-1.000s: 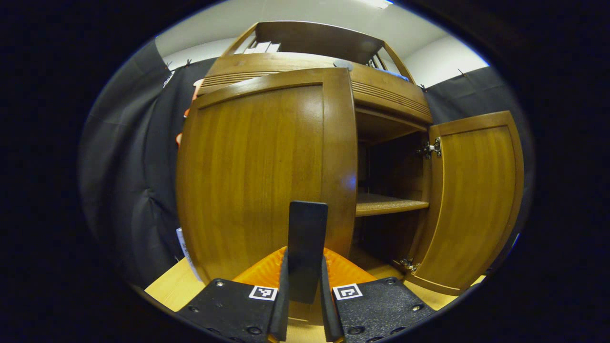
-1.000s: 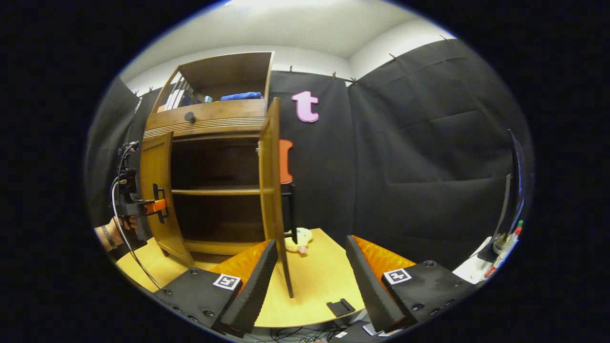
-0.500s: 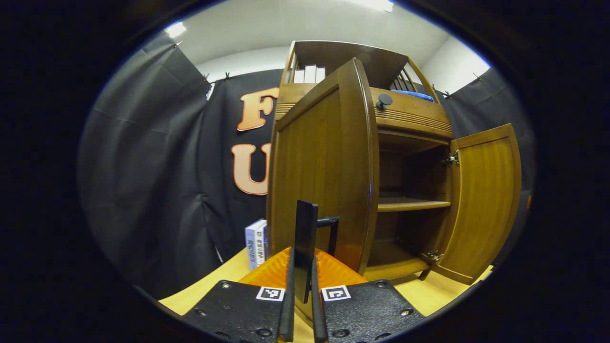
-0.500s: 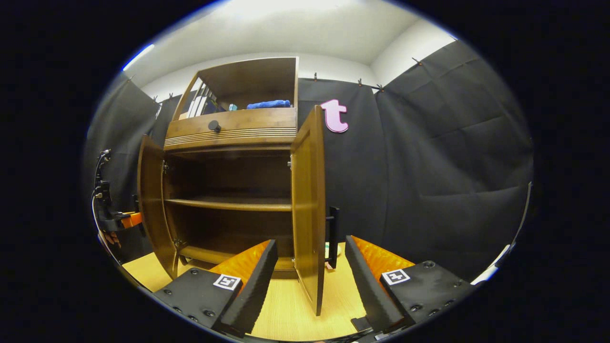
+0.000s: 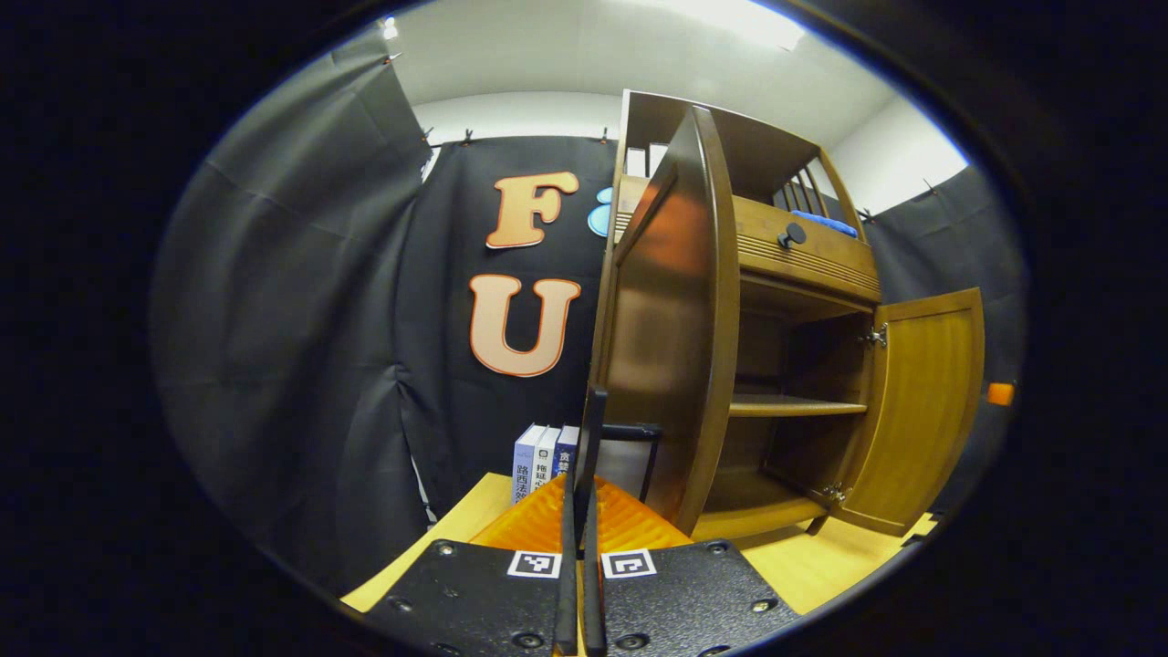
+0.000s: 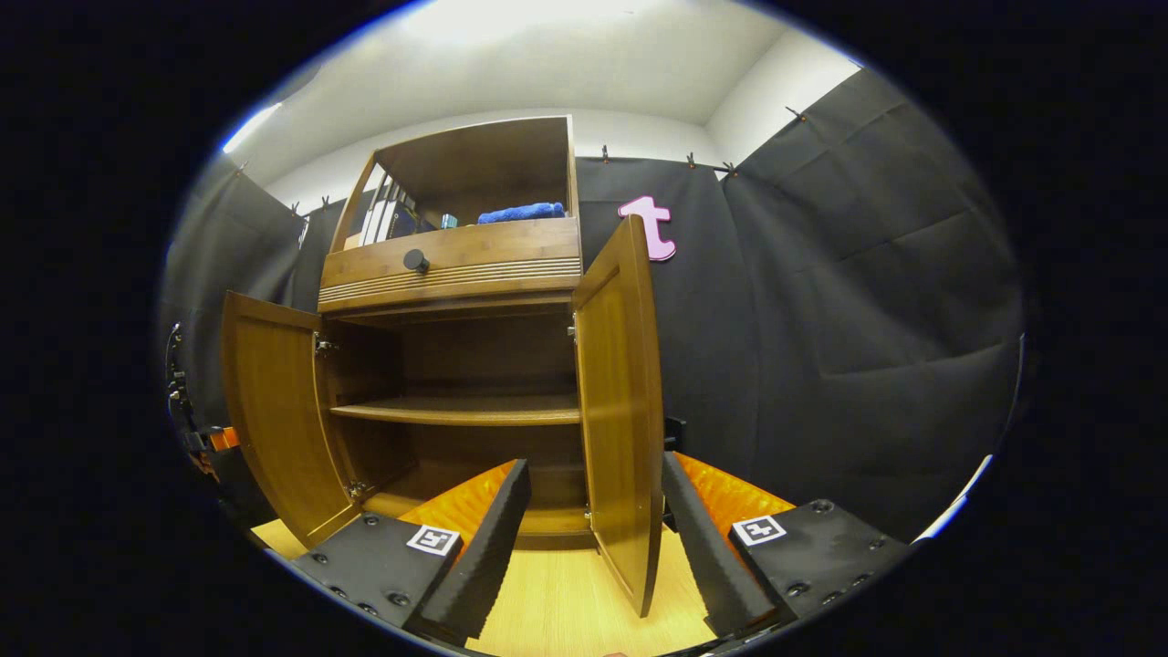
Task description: Open the right door of the double-door shoe cabinet with the right hand, and open the left door with the left hand.
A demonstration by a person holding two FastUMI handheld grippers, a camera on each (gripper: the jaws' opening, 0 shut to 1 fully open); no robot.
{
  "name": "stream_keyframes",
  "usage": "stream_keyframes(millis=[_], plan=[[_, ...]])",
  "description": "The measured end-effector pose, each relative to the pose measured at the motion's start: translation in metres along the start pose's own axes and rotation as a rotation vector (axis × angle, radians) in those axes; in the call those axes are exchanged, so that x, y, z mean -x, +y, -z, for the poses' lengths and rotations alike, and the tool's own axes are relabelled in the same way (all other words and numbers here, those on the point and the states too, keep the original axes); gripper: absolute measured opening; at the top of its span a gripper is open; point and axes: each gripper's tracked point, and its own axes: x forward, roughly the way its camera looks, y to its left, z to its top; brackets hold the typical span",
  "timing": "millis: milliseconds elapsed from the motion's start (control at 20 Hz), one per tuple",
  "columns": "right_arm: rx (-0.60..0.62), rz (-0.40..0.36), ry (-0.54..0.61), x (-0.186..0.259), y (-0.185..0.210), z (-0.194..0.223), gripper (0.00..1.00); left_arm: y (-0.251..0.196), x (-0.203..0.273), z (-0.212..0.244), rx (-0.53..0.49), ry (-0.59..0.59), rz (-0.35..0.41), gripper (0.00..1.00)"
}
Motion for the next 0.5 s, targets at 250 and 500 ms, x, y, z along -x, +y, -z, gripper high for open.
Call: stream_keyframes(millis=[250,500], plan=[[-0.023,0.02,0.017,-0.005,-0.001,0.002,0.93,0.012,0.001,0.001,-0.05,0.028,0.098,0.04],[0.005,0.019,0.01,-0.019,0.007,-0.006,0.94,0.045,0.041,0.022,-0.053,0.089,0.001,0.05]])
